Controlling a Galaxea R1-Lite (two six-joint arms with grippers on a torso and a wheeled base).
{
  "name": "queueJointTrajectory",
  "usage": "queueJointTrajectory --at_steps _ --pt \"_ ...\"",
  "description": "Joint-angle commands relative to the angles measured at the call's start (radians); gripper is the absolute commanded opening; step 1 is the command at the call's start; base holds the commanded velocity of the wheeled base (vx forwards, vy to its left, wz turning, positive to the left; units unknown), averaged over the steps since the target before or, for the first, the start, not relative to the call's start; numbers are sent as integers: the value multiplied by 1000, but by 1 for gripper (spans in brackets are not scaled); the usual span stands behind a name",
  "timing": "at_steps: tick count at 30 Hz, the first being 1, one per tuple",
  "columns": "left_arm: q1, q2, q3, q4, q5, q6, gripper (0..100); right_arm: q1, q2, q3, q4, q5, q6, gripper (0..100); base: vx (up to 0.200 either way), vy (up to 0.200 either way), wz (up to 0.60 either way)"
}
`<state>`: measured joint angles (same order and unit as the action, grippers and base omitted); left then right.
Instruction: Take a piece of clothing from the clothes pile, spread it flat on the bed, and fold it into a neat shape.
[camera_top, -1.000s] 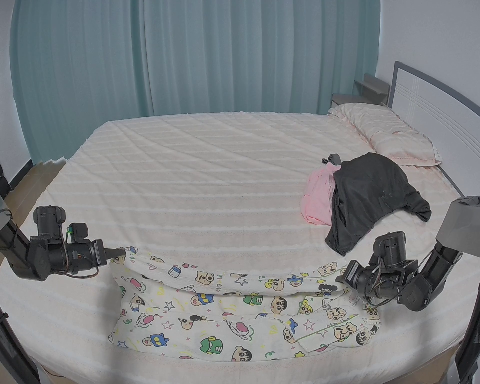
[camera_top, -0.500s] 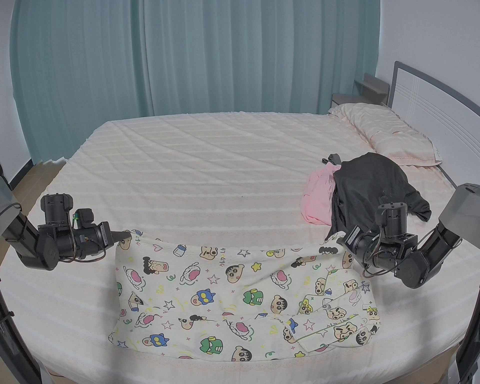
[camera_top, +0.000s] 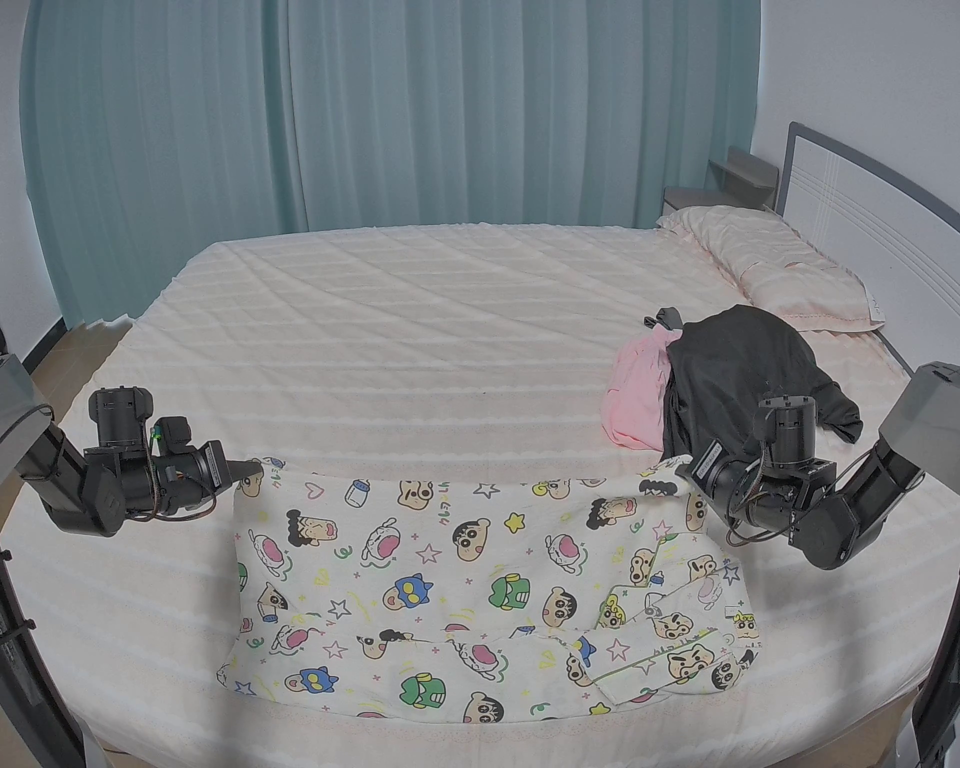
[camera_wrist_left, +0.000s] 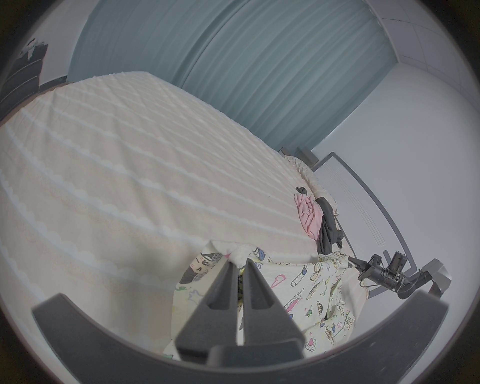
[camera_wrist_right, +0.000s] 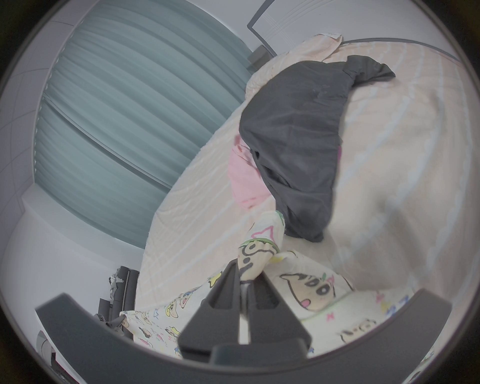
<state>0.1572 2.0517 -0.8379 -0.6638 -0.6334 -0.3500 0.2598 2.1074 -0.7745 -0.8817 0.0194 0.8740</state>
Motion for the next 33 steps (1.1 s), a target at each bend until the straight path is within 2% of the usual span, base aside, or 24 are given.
queueJointTrajectory --at_steps 1,8,12,14,21,27,33 --pt "5 8 31 -2 0 0 0 3 -3 67 -2 1 -6 0 0 0 0" --pt "10 -1 149 -108 1 5 0 18 -20 162 -14 1 -43 0 0 0 0" --pt "19 5 286 -252 0 0 0 47 -30 218 -19 -6 -63 0 0 0 0" --pt "27 12 315 -281 0 0 0 61 -30 236 -19 -9 -67 0 0 0 0" --pt "39 47 393 -295 0 11 0 79 -21 305 -19 -22 -118 0 0 0 0" --pt "39 100 451 -298 0 57 0 78 3 343 -19 -22 -122 0 0 0 0" --pt "39 127 485 -300 0 63 0 73 48 359 -33 -22 -119 0 0 0 0"
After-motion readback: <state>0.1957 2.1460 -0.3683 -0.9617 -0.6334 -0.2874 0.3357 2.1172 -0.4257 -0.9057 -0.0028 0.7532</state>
